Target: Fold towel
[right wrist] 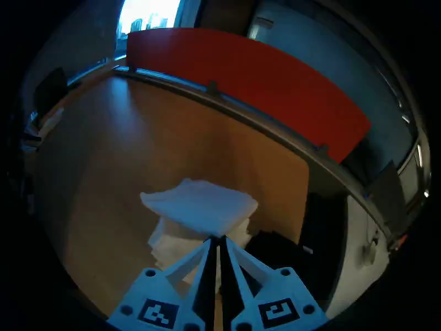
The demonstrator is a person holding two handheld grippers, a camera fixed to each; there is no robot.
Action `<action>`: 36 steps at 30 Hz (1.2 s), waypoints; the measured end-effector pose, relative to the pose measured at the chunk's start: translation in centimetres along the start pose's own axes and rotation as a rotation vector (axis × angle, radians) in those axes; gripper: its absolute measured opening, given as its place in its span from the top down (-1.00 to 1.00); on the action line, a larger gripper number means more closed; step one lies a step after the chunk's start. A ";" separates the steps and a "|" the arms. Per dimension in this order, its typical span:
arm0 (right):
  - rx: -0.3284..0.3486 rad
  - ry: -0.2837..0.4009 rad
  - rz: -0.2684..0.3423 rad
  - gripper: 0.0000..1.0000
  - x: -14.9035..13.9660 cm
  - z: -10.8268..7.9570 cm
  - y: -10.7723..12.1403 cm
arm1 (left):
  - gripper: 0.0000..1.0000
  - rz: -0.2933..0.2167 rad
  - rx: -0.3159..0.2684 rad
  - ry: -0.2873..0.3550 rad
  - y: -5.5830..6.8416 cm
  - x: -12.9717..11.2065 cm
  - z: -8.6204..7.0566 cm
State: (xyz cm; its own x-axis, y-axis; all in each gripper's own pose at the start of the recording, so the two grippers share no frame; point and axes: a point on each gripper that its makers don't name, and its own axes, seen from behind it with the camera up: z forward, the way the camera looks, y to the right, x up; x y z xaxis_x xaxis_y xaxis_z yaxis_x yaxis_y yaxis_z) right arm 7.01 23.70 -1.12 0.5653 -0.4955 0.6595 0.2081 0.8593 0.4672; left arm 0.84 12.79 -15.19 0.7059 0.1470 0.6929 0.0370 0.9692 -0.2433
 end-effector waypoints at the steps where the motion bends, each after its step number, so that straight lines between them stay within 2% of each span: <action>1: 0.002 -0.006 0.005 0.93 -0.5 0.1 -0.2 | -0.55 0.000 0.000 -0.001 0.0 0.0 0.0; 8: 0.005 -0.034 0.034 0.93 -3.0 0.2 -1.0 | -0.55 0.005 0.000 -0.004 -0.1 -0.1 0.0; 23: -0.013 -0.125 0.105 0.93 -8.6 1.5 -0.5 | -0.55 0.017 0.003 -0.003 0.1 -0.2 -0.3; 36: -0.024 -0.159 0.151 0.93 -11.1 2.1 -0.5 | -0.55 0.018 0.007 -0.006 0.1 -0.3 -0.5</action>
State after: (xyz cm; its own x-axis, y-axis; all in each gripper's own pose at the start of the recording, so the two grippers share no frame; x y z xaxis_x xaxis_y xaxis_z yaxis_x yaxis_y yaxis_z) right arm -1.08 28.47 -7.43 0.4592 -0.3733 0.8061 0.1511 0.9270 0.3432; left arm 1.02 12.75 -15.77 0.7022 0.1658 0.6924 0.0190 0.9678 -0.2510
